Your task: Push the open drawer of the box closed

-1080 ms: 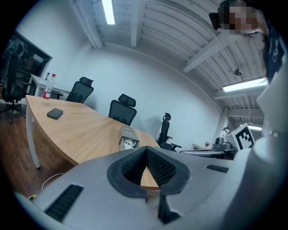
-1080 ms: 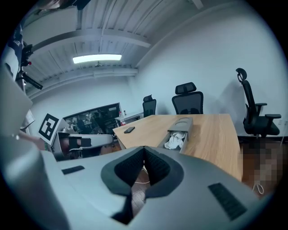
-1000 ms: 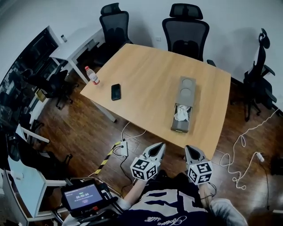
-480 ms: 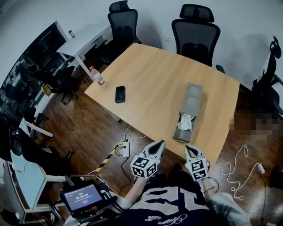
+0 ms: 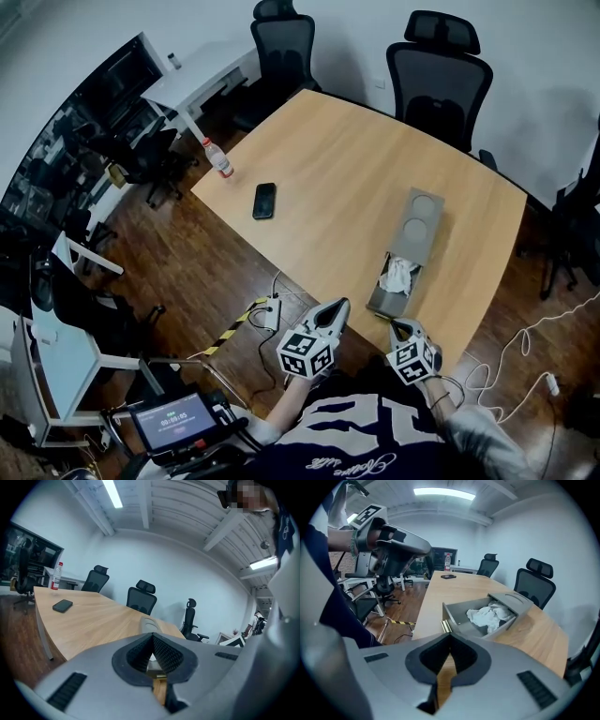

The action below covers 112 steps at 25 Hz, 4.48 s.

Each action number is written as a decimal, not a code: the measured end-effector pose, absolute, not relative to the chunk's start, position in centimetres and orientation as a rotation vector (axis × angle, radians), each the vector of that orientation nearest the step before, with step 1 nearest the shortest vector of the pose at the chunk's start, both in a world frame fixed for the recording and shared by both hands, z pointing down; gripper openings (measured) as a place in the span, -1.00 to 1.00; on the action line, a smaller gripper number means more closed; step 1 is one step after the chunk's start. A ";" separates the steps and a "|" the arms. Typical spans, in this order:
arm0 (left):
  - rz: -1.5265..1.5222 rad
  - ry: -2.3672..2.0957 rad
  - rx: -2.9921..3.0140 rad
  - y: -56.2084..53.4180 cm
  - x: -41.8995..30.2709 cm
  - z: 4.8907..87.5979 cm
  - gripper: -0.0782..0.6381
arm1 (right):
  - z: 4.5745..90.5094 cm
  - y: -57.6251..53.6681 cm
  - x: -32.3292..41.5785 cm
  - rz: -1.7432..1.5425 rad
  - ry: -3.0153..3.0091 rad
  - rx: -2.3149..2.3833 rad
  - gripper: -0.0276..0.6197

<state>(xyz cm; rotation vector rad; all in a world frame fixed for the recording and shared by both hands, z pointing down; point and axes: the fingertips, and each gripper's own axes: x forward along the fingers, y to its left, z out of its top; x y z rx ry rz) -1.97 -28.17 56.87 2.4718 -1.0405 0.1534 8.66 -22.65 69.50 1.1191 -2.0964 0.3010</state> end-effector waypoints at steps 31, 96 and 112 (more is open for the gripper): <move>0.218 -1.160 2.376 -29.4 -1.6 58.4 -0.79 | 69.2 -35.9 17.0 0.369 -2.071 1.331 -0.92; 0.316 -0.687 2.562 2.4 5.8 58.5 -0.79 | 58.5 4.6 16.5 0.881 -2.281 1.897 -0.92; 0.351 -0.730 2.596 7.5 8.2 56.6 -0.79 | 57.0 9.6 17.5 0.896 -2.391 1.857 -0.92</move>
